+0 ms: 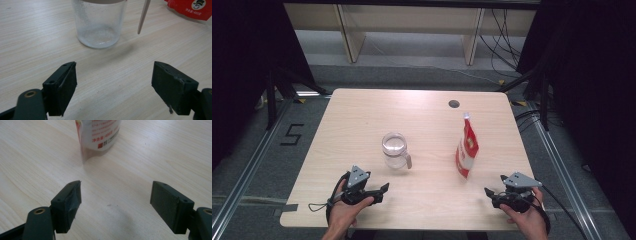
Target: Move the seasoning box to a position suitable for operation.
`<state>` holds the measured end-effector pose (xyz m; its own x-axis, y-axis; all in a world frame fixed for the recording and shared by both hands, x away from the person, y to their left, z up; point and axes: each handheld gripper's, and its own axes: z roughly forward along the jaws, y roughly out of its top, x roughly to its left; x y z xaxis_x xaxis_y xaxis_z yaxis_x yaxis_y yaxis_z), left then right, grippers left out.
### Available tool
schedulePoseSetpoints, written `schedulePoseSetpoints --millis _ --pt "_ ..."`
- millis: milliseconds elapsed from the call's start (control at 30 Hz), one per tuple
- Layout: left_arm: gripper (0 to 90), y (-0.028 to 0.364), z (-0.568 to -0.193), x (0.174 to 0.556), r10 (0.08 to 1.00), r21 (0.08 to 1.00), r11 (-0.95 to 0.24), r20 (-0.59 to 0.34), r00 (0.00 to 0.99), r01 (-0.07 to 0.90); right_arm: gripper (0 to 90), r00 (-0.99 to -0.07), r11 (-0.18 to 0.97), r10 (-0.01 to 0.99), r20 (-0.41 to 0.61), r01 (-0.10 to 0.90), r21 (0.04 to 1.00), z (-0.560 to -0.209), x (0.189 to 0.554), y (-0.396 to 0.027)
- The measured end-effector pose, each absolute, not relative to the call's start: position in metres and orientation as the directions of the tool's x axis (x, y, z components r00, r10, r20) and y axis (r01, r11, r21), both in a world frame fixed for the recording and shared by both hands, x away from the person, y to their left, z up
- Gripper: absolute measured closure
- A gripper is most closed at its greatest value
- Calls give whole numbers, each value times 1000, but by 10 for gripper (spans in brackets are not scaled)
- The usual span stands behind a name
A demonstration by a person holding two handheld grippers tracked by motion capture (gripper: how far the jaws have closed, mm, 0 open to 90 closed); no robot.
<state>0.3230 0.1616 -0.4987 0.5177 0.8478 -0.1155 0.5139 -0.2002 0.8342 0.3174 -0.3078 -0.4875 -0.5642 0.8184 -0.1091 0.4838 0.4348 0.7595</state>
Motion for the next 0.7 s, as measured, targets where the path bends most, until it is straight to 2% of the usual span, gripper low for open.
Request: schedulePoseSetpoints --millis 33,133,167,200,233,367,500,533,667,700 --pt "192 162 -499 323 848 834 -200 -115 518 514 254 -557 414 827 -76 512 753 -487 316 -306" --pt "199 161 -496 323 832 838 -223 -102 545 497 253 -567 426 819 -90 494 758 -488 317 -307" --pt "205 160 -494 322 831 838 -231 -94 548 494 250 -553 408 830 -72 515 754 -488 315 -305" --pt "237 160 -493 322 825 843 -229 -97 557 487 246 -539 384 841 -48 532 755 -487 314 -303" --pt "268 160 -492 322 821 845 -228 -101 563 484 246 -557 409 827 -77 501 763 -487 316 -305" --pt "311 158 -486 322 800 859 -216 -117 589 465 246 -552 402 831 -74 502 765 -488 316 -305" --pt "439 152 -479 322 776 871 -216 -121 619 441 246 -557 405 827 -77 494 769 -487 316 -305" --pt "472 148 -474 321 766 879 -238 -92 637 414 246 -559 409 825 -83 490 770 -488 317 -305" --pt "633 140 -466 323 742 892 -252 -71 667 374 246 -558 409 826 -81 495 767 -488 316 -304" --pt "672 137 -462 324 737 895 -259 -60 673 364 247 -551 391 834 -46 530 752 -488 314 -302"
